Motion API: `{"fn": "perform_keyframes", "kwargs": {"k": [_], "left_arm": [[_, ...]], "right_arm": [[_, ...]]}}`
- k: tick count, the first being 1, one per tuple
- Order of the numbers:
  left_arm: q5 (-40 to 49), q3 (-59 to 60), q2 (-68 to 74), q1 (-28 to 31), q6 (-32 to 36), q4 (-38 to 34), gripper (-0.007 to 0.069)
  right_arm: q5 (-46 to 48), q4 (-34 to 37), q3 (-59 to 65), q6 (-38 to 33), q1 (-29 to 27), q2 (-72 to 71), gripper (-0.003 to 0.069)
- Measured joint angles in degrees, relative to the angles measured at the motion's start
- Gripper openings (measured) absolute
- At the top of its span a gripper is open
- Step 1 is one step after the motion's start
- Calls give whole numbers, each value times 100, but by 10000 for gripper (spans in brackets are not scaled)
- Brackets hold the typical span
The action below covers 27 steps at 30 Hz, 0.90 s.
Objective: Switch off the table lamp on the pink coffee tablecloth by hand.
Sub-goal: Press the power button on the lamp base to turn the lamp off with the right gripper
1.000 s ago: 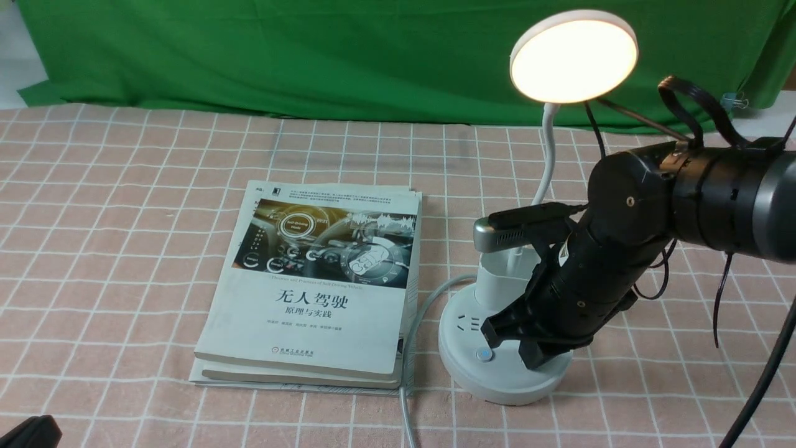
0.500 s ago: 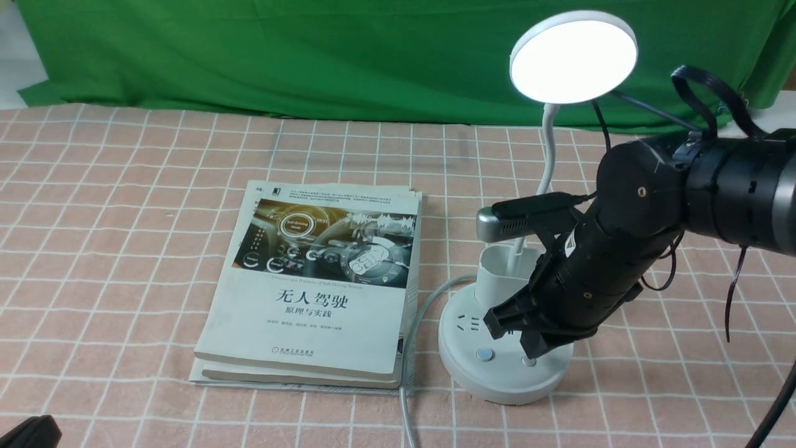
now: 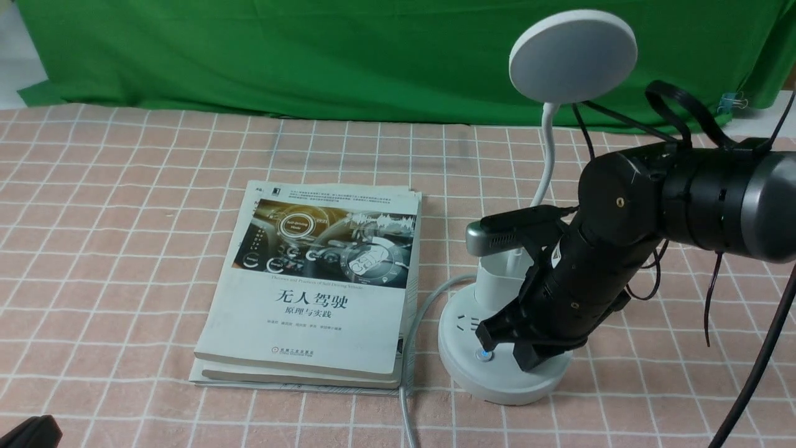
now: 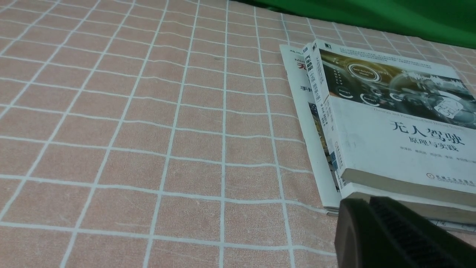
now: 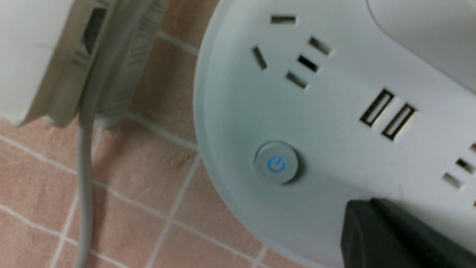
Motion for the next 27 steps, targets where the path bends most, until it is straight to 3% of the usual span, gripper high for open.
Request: {"fn": "perform_keyframes", "kwargs": {"k": [20,27], "left_arm": [[0,0,0,0,0,0,6],[0,0,0,0,0,0,6]], "right_arm": [[159,-71,541,64,23,-1497,41],[-87,0,535,92,104,-1328,41]]}}
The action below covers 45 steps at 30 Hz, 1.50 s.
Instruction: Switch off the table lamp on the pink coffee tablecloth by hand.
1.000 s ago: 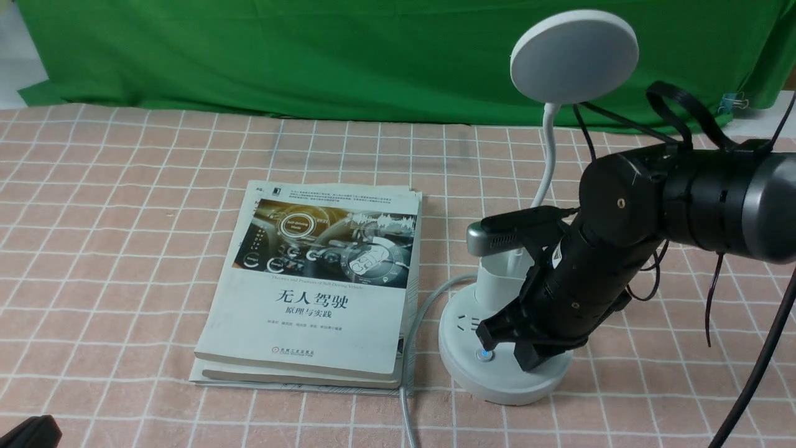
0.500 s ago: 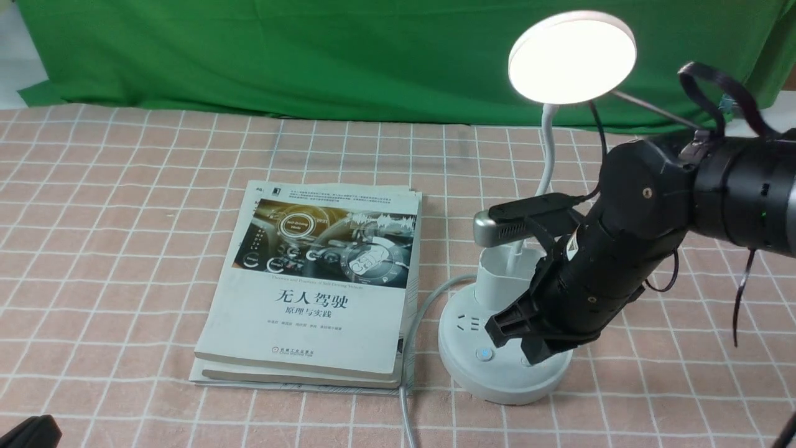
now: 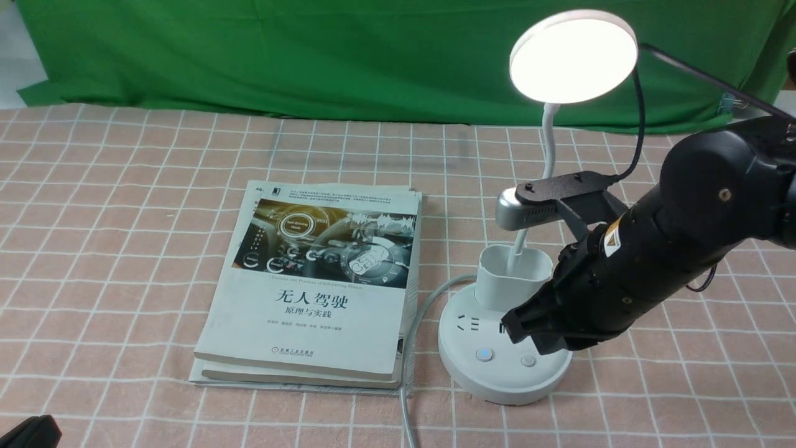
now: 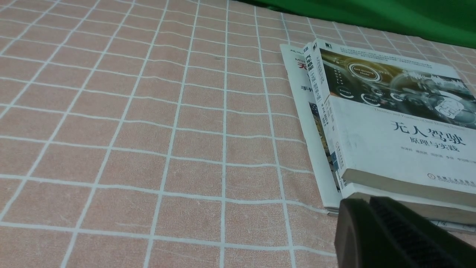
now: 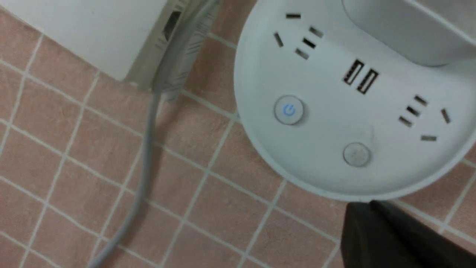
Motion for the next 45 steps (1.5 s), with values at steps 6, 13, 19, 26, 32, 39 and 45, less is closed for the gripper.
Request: {"fn": "perform_keyframes", "kwargs": {"k": [6,13,19,26,32,39,45], "left_arm": [[0,0,0,0,0,0,6],[0,0,0,0,0,0,6],[0,0,0,0,0,0,6],[0,0,0,0,0,0,6],[0,0,0,0,0,0,6],[0,0,0,0,0,0,6],[0,0,0,0,0,0,6]], "right_arm": [[14,-18,-215,-6,13,510,41],[81,-18,-291,-6,-26,682,41],[-35,-26,-291,-6,-74,986,41],[-25,-38,-328,-11,-81,1166,41],[119,-77,-328,-11,-85,1024,41],[604,-341,194,13,-85,-254,41],[883,-524,1097,38,-85,-1690,43]]}}
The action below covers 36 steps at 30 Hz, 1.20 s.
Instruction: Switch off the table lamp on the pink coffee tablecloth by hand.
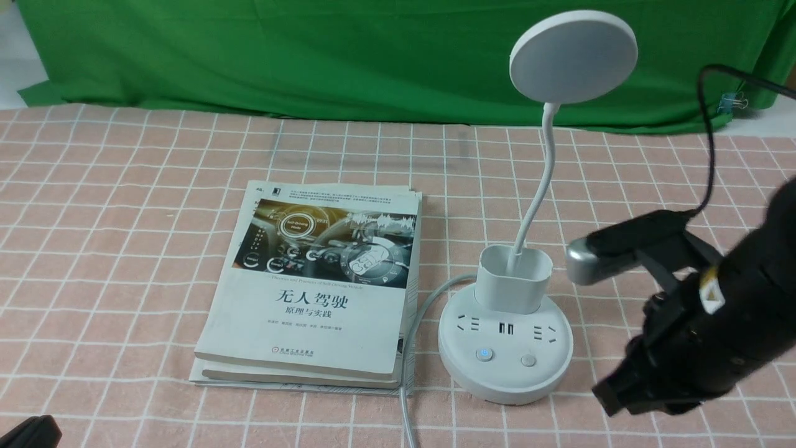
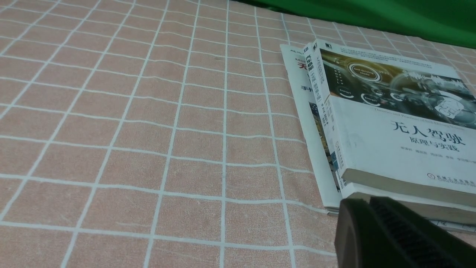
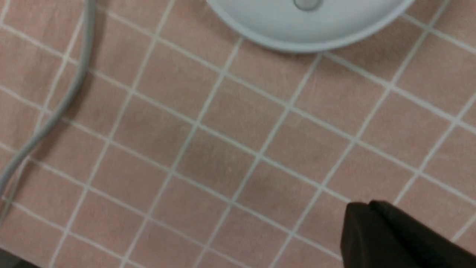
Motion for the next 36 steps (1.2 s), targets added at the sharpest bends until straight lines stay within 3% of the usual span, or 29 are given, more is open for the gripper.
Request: {"fn": "perform_keyframes", "kwargs": {"k": [10,18,27,31,36], "left_arm": [[0,0,0,0,0,0,6],[0,0,0,0,0,0,6],[0,0,0,0,0,21,6],[0,0,0,0,0,21,6],[0,0,0,0,0,21,6]], "right_arm": [[-42,-174,278,5,0,-1612,63],[-797,-267,669,5,-147,-2599,36],[-3213,-346,3554,-241,-1919,-5042,36],[-3586,-346,4561,-308,-2406,-6200,36],[-3585,-352,5090,-497,-2625,-6941,36]]}}
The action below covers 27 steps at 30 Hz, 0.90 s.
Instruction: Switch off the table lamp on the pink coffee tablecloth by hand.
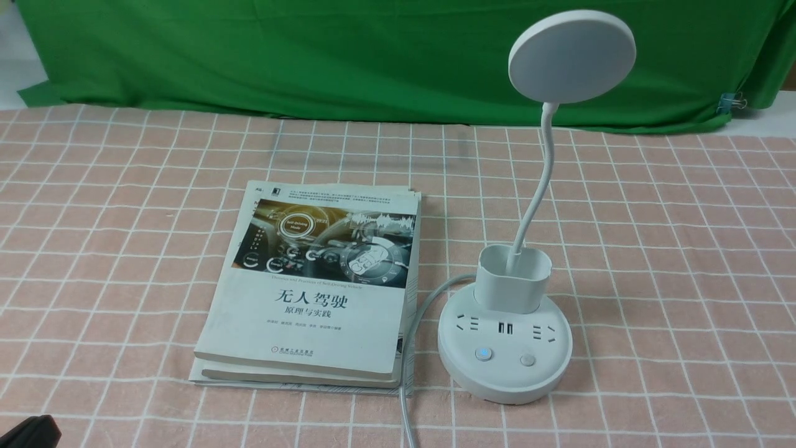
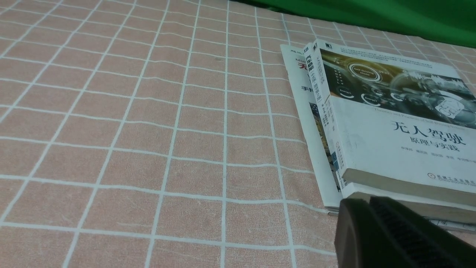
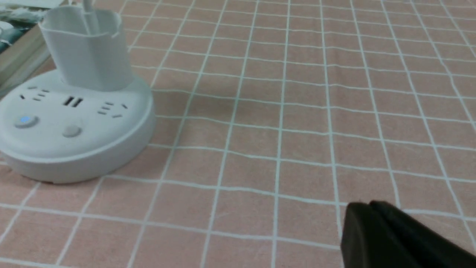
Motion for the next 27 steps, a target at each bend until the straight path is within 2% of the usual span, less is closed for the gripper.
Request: {"fn": "perform_keyframes", "kwargs": {"k": [8,27], "left_arm": [[0,0,0,0,0,0,6],[0,0,0,0,0,0,6]], "right_arm": [[-12,-4,163,-55,-19,-545,36],[-18,-4,163,-167,-19,-571,45]]}}
